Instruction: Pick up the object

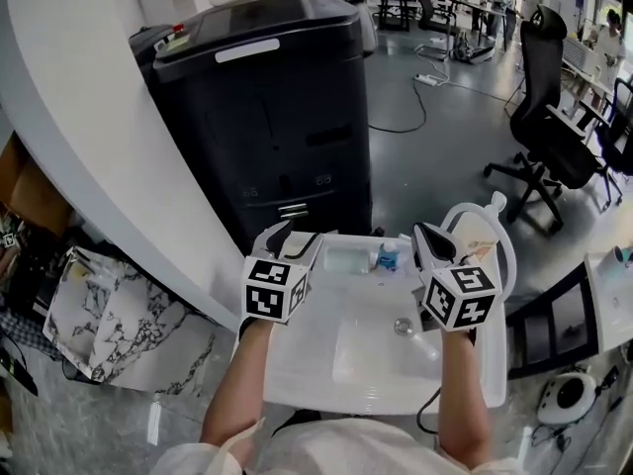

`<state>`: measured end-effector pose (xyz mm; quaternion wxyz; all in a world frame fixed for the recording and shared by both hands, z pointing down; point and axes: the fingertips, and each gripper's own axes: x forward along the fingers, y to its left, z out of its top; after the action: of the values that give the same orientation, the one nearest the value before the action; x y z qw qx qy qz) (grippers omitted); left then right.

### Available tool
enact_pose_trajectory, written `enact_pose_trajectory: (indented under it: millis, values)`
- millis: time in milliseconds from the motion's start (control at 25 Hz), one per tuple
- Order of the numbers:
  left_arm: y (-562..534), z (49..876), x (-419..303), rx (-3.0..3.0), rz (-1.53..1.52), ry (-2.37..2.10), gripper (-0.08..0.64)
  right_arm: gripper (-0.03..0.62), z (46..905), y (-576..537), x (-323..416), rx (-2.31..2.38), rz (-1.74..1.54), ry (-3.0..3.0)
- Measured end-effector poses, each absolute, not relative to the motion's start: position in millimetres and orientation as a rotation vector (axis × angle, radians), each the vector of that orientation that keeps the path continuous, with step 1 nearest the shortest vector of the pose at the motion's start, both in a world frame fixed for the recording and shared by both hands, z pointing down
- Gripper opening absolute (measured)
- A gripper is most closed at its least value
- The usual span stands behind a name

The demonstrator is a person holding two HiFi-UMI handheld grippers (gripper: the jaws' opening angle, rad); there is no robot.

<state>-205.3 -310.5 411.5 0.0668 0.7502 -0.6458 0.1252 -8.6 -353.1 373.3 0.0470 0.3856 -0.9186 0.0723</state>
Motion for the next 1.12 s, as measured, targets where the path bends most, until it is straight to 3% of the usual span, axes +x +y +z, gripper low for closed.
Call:
enact_pose_trajectory:
  millis: [520,1120]
  values:
    - [-329,413,-222,2.411,0.375,-1.804,0.232,-0.002,366,-346,-23,1.327,0.154,-2.726]
    - [-347,428,-189,2.598,0.571,-1.587,0.232,-0.001,369,-341,-28,1.329,0.131,-2.703]
